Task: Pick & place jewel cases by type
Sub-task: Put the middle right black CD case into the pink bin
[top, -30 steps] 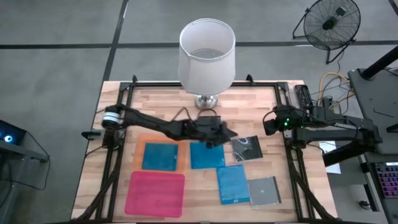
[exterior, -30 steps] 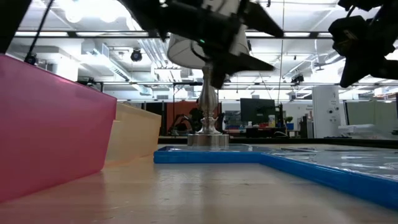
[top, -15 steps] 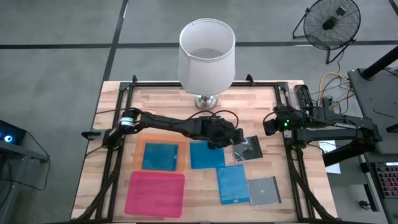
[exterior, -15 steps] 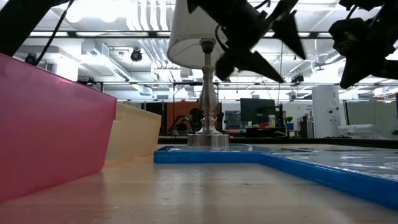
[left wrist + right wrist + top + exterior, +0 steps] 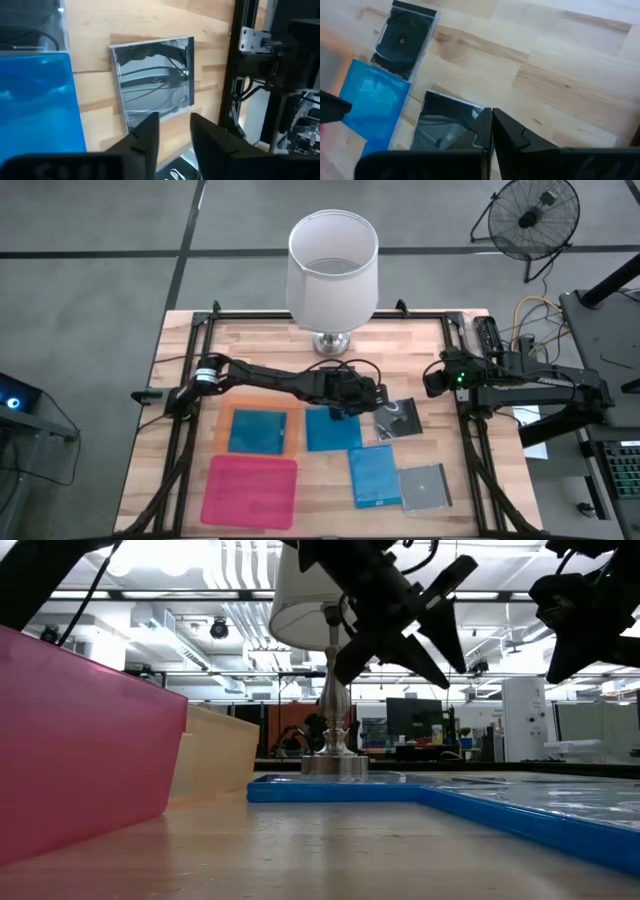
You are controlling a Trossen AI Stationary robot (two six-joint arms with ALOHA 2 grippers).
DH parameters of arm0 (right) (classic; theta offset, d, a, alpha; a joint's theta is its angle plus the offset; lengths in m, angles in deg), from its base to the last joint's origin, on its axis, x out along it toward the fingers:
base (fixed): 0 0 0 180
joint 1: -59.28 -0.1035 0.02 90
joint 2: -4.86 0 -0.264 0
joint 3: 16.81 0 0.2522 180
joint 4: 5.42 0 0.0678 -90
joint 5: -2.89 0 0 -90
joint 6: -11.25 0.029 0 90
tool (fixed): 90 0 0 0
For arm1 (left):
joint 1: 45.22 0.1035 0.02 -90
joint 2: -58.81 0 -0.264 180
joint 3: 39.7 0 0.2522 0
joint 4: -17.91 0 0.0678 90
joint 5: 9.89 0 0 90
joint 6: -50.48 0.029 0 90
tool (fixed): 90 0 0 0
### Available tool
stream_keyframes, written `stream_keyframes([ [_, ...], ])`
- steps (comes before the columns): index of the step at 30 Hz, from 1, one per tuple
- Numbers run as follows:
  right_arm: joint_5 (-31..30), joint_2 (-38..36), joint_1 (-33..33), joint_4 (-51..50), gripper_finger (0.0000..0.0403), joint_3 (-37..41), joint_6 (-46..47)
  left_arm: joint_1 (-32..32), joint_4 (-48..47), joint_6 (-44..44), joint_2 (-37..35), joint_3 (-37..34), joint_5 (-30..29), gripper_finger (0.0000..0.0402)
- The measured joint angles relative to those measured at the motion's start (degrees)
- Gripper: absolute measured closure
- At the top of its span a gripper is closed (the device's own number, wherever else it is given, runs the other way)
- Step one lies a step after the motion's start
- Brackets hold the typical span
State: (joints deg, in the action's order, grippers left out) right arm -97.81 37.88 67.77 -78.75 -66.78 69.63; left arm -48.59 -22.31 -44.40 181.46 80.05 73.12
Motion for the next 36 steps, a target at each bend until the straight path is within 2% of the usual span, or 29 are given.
stream_keyframes([
  [5, 0.0, 0.0, 0.0, 0.2, 0.0394, 0.0, -1.4, -0.1, -0.1, 1.0, 0.0, -1.1, 0.0, 0.0367],
  [10, -0.2, 0.0, 0.0, 0.2, 0.0394, 0.0, 1.7, -0.7, -0.1, 0.8, 0.0, -1.7, -0.1, 0.0399],
  [18, -1.0, 0.1, -0.1, 0.3, 0.0394, 0.5, 5.8, -2.0, 3.0, -6.5, 1.5, -2.2, -1.7, 0.0401],
  [24, -1.3, 0.1, -0.4, 0.8, 0.0394, 3.6, 2.6, -2.8, 3.8, -10.7, 3.0, -2.2, -2.8, 0.0402],
  [30, 0.2, -0.4, -3.3, 6.0, 0.0394, 9.1, 1.3, -3.2, 6.9, -14.5, 5.2, -2.2, -4.5, 0.0402],
  [36, 0.2, -0.4, -5.5, 6.6, 0.0394, 9.8, -0.4, -3.5, 6.7, -15.1, 5.8, -1.9, -5.0, 0.0402],
])
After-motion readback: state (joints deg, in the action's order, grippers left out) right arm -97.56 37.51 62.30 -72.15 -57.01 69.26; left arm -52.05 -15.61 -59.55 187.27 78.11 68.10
